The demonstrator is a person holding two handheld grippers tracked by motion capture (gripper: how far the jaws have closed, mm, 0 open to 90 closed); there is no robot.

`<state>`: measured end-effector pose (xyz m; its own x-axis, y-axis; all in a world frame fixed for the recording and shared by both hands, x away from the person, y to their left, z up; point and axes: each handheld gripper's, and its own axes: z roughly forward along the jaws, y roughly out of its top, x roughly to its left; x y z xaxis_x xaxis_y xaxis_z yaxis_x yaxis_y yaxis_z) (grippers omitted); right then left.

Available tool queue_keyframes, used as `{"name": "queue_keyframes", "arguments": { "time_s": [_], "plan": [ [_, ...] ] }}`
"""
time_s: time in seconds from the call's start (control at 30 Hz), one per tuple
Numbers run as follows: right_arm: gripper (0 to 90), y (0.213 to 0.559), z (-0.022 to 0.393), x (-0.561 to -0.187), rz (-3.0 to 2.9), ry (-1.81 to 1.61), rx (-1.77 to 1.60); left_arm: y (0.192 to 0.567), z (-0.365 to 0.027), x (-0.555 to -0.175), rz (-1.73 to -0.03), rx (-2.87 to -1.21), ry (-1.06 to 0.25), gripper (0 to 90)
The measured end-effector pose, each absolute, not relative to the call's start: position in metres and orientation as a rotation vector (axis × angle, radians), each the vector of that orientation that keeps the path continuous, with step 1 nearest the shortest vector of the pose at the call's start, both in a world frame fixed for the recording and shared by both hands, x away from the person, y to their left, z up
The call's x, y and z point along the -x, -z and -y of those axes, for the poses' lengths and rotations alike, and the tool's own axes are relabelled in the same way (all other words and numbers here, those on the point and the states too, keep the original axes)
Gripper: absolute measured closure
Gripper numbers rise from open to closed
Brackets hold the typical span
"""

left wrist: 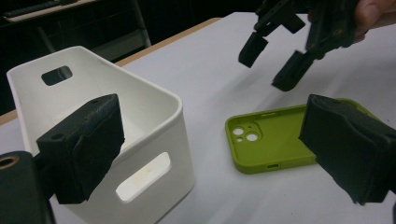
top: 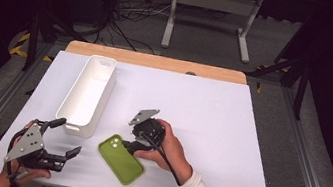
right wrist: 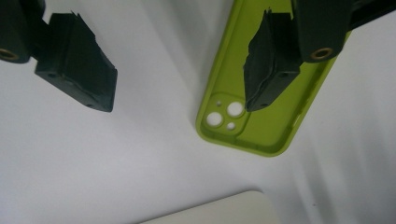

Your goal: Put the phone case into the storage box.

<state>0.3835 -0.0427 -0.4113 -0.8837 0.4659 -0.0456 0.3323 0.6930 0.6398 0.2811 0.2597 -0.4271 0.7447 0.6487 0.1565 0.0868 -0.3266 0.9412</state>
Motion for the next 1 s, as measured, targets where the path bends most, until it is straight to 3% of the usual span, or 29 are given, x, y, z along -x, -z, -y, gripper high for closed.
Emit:
{"name": "queue_keyframes", "arguments": {
  "time_s": [0.2,0.33,0.43,0.6,1.0],
  "plan": [
    [35.8,0.422,0.017,-0.395,-2.744,-0.87,-0.653,0.428,-0.263,-0.281,-0.582,-1.836,-0.632,7.3],
    [50.0,0.429,0.006,-0.404,-2.796,-0.826,-0.649,0.429,-0.264,-0.282,-0.59,-1.825,-0.63,7.2],
    [54.1,0.431,0.003,-0.406,-2.808,-0.8,-0.651,0.429,-0.266,-0.284,-0.597,-1.816,-0.618,7.3],
    [69.2,0.435,-0.004,-0.413,-2.852,-0.734,-0.684,0.429,-0.265,-0.285,-0.593,-1.824,-0.616,7.3],
    [78.1,0.43,-0.017,-0.415,-2.919,-0.606,-0.664,0.431,-0.263,-0.286,-0.587,-1.836,-0.6,7.5]
  ]
}}
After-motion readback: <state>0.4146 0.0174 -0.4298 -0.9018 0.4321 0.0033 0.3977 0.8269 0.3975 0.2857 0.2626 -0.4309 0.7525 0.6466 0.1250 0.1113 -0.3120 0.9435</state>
